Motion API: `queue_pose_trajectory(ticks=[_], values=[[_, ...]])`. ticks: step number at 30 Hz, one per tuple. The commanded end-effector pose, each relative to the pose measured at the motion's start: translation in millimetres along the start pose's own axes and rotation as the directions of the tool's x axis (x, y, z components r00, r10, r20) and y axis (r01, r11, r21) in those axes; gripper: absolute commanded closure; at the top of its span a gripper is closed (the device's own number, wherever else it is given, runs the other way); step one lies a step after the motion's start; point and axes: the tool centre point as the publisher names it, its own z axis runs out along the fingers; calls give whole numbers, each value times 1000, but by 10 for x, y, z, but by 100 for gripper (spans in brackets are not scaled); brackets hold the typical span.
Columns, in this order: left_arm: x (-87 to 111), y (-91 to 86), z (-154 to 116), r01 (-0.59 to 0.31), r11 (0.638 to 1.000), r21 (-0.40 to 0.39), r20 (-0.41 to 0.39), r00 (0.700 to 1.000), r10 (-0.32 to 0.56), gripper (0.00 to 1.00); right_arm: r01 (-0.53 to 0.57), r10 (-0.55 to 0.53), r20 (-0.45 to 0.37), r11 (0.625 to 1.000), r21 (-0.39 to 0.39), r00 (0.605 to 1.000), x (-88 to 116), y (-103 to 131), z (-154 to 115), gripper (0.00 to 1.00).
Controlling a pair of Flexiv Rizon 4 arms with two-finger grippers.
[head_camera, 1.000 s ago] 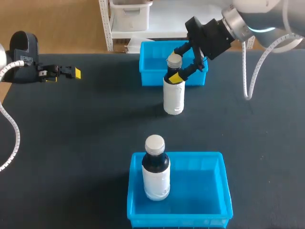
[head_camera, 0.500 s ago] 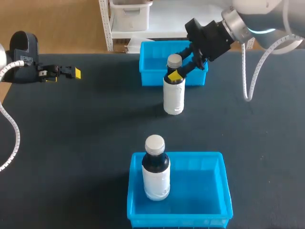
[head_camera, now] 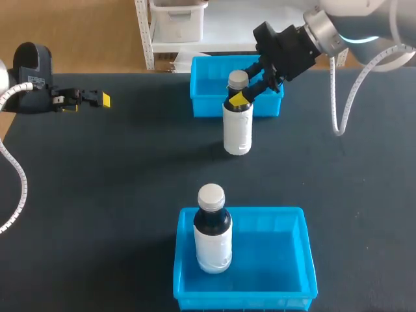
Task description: Pick up the bottle, and place it in the far bin if it is heavy, or in the near bin if it is light.
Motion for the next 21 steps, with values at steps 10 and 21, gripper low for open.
queue_pose_trajectory(ticks=[10, 21], values=[[0, 0, 0, 0, 1000, 0, 0, 1000, 0, 0, 37, -38, 15, 997, 62, 999, -326, 531, -700, 100], [0, 0, 0, 0, 1000, 0, 0, 1000, 0, 0, 85, -87, 32, 994, 73, 996, -593, 1442, -1071, 100]])
